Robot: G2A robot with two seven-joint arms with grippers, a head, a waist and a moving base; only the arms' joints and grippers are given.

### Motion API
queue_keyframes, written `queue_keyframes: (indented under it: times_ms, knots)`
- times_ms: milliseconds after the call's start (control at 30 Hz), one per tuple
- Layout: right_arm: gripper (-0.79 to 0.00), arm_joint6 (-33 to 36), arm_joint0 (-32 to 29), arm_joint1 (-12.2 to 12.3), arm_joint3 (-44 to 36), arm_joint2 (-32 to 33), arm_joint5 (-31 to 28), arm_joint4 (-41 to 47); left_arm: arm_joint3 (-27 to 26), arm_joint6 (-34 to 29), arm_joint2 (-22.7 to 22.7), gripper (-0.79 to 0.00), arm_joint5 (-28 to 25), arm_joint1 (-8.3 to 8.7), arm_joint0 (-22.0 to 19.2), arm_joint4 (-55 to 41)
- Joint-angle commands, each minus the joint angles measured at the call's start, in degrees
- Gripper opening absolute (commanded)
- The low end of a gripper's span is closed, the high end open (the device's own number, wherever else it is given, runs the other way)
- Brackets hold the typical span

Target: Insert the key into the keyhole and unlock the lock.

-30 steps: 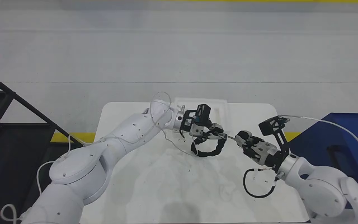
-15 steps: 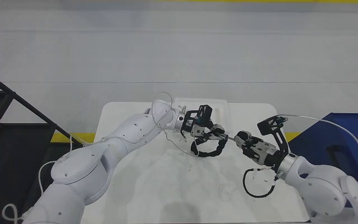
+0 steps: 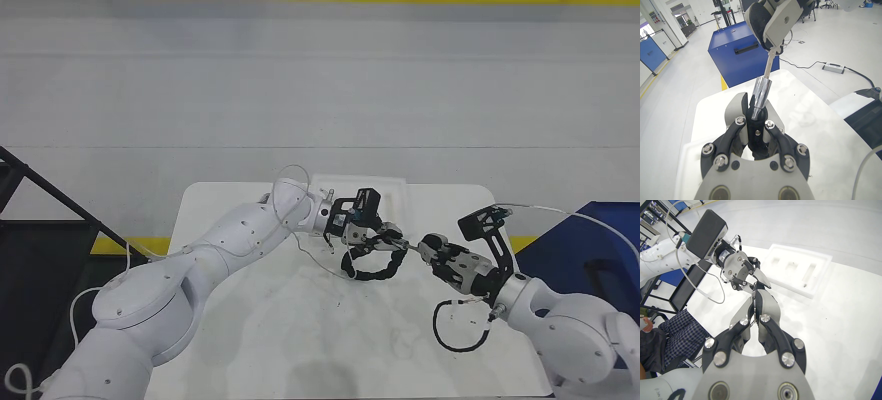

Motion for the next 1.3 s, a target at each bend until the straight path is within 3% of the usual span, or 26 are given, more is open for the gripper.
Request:
queue_keyframes:
  times_ms: [0, 1267]
  knots:
    - [-0.785, -0.1, 0.0, 0.0, 0.0, 0.0, 0.2, -0.2, 0.0, 0.0, 0.0, -0.785, 0.0, 0.00, 0.0, -0.1]
    - [-0.785, -0.4, 0.5, 0.0, 0.1, -0.9, 0.6, -0.7, -0.7, -0.5, 0.0, -0.785, -0.5, 0.65, 0.0, -0.4]
